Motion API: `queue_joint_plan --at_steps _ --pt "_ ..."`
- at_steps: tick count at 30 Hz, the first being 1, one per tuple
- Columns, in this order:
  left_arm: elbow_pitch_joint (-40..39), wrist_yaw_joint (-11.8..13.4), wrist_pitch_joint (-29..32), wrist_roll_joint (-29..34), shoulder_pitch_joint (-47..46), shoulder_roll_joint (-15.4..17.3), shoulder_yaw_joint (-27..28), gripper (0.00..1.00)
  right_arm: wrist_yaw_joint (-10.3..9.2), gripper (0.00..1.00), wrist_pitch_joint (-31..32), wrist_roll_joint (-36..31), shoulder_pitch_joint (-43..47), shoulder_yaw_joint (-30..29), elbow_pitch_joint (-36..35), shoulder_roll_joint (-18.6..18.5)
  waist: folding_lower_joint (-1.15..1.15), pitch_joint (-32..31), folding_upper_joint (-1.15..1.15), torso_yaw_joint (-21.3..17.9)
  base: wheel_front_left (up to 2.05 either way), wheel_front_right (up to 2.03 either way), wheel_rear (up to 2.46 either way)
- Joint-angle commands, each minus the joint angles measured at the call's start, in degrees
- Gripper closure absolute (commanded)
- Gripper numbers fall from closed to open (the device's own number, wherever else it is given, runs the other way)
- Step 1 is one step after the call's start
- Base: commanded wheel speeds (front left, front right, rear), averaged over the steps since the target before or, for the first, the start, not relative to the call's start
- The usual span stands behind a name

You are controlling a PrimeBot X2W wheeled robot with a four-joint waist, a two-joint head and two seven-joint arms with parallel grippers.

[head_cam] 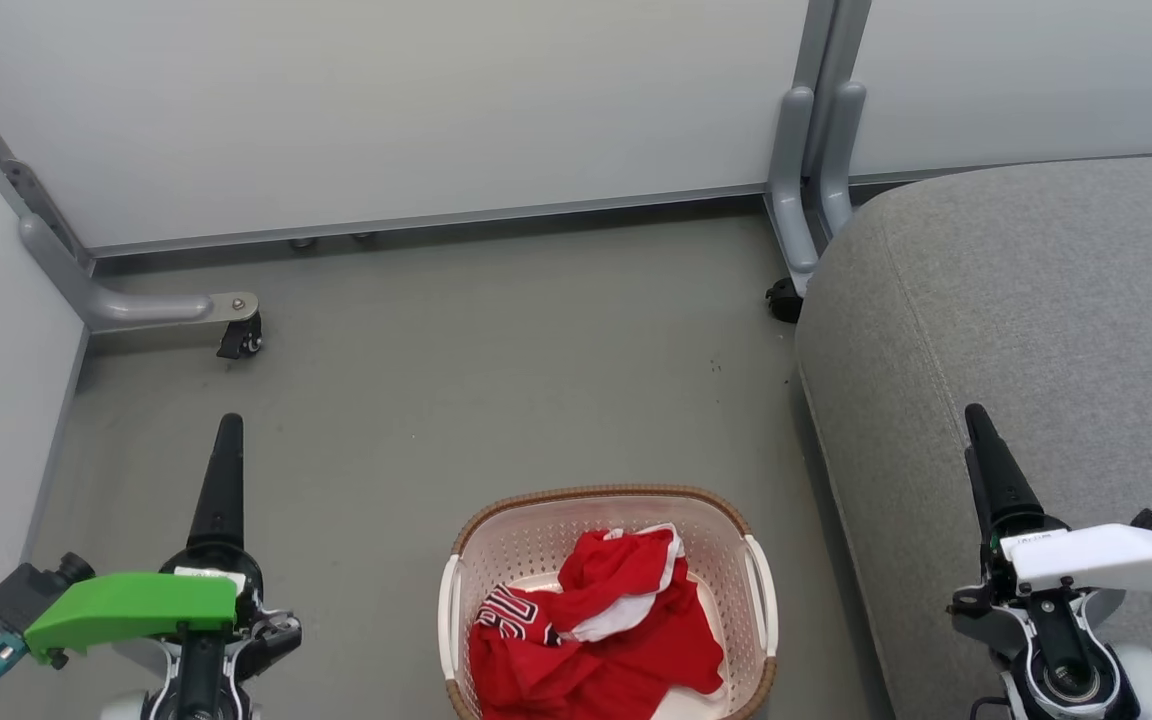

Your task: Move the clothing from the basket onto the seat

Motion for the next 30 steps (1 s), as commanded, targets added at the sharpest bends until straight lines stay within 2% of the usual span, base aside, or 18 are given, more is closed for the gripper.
queue_joint_plan --at_steps 1,16,30 --pt "-1.69 -0.02 -0.62 2.55 -2.02 0.7 -0.17 0.0 0.02 0.0 -0.67 -3.05 -1.75 0.36 -1.5 -0.56 0.0 0.0 0.0 0.02 0.0 0.0 0.0" --pt "-4.82 -0.02 -3.8 17.37 -2.01 1.28 -1.57 0.0 0.03 0.0 -3.88 -23.16 -1.83 2.91 -4.22 -1.16 0.0 -0.08 0.0 0.14 0.0 0.0 0.0" --pt "-4.96 -0.02 -6.41 29.15 -1.94 2.72 -3.85 0.0 0.03 0.0 -6.48 -37.05 -2.07 5.03 -4.55 -1.55 0.0 -0.15 0.0 0.29 0.0 0.0 0.0"
